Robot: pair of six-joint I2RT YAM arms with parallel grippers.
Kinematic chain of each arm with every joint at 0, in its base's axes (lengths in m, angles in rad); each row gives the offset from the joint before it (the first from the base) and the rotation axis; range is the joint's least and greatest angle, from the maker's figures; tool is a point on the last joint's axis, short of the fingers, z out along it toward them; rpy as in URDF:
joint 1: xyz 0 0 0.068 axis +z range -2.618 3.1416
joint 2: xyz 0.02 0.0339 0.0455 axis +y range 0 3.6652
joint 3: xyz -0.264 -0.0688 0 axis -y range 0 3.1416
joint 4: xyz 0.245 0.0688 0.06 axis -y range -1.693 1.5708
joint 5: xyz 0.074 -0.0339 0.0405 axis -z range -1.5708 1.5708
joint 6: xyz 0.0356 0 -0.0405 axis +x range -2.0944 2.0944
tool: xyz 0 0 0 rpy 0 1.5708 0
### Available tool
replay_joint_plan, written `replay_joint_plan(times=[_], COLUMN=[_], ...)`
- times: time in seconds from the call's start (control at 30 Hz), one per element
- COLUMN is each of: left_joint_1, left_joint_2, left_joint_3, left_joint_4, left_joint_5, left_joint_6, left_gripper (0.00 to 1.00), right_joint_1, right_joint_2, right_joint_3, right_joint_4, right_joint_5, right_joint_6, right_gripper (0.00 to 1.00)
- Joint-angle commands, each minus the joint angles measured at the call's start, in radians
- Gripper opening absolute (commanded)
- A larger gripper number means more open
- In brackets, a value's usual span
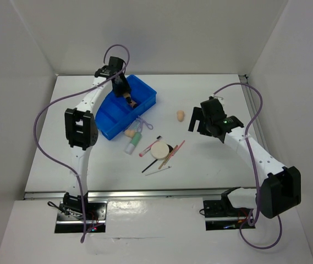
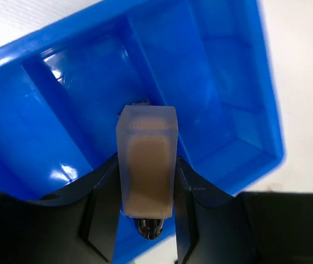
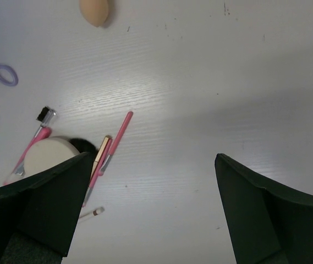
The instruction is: Organize the makeup
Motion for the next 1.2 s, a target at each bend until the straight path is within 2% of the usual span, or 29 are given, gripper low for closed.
replay_joint_plan(times=[0.0,0.03,0.07,0.13,0.17,0.2,0.23,0.27,0.3,0.4,0.5,0.57,0.6,0.63,0.7,0.73,0.8,0.83,0.97,1.03,1.17], left_joint_1=[0.008,0.018,0.028,0.029,0.029,0.029,0.029,0.029,0.029,0.029,-0.016,-0.046,-0.062,-0.098,-0.135,-0.172,-0.214,-0.255,-0.339,-0.381,-0.381], left_joint_2=[0.042,0.042,0.053,0.053,0.053,0.053,0.030,0.030,0.006,-0.040,-0.131,-0.236,-0.275,-0.315,-0.425,-0.456,-0.500,-0.534,-0.591,-0.600,-0.597], left_joint_3=[0.062,0.062,0.062,0.053,0.053,0.053,0.041,0.031,0.022,0.011,-0.028,-0.128,-0.174,-0.279,-0.390,-0.495,-0.585,-0.626,-0.836,-0.905,-0.949], left_joint_4=[0.015,0.015,0.024,0.035,0.047,0.047,0.067,0.076,0.077,0.087,0.064,0.064,0.073,0.074,0.093,0.093,0.077,0.077,0.076,0.110,0.158], left_joint_5=[0.039,0.027,0.027,0.041,0.041,0.050,0.062,0.062,0.074,0.074,0.032,-0.008,-0.027,-0.042,-0.077,-0.077,-0.103,-0.119,-0.163,-0.203,-0.212], left_joint_6=[-0.050,-0.061,-0.061,-0.061,-0.061,-0.061,-0.050,-0.036,-0.036,0.010,0.077,0.140,0.159,0.177,0.223,0.237,0.258,0.258,0.248,0.248,0.249], left_gripper=[0.00,0.00,0.08,0.35,0.61,0.73,0.82,0.82,0.88,0.88,0.81,0.74,0.67,0.64,0.64,0.64,0.70,0.76,0.84,0.84,0.84], right_joint_1=[-0.007,-0.007,-0.007,-0.007,-0.007,-0.007,-0.007,-0.007,-0.007,-0.007,-0.007,-0.007,-0.007,-0.007,-0.007,-0.007,-0.007,-0.007,-0.007,-0.007,-0.007], right_joint_2=[0.020,0.020,0.034,0.043,0.043,0.054,0.054,0.054,0.054,0.054,0.045,0.033,0.033,0.022,0.022,0.022,0.011,0.011,0.000,-0.009,-0.009], right_joint_3=[0.043,0.043,0.043,0.054,0.054,0.063,0.063,0.063,0.063,0.063,0.063,0.054,0.054,0.044,0.035,0.035,0.023,0.023,0.014,0.005,0.004], right_joint_4=[0.017,0.017,0.017,0.017,0.017,0.017,0.017,0.017,0.017,0.017,0.017,0.017,0.017,0.028,0.028,0.028,0.039,0.039,0.048,0.057,0.057], right_joint_5=[0.033,0.043,0.043,0.043,0.043,0.043,0.043,0.043,0.043,0.034,0.034,0.023,0.023,0.013,0.000,0.000,-0.010,-0.010,-0.021,-0.030,-0.030], right_joint_6=[-0.016,-0.016,-0.025,-0.025,-0.025,-0.025,-0.025,-0.025,-0.025,-0.025,-0.025,-0.016,-0.016,-0.016,-0.016,-0.007,-0.007,-0.007,-0.007,-0.007,-0.007], right_gripper=[1.00,1.00,1.00,1.00,1.00,1.00,1.00,1.00,1.00,1.00,1.00,1.00,1.00,1.00,1.00,1.00,1.00,1.00,1.00,1.00,1.00])
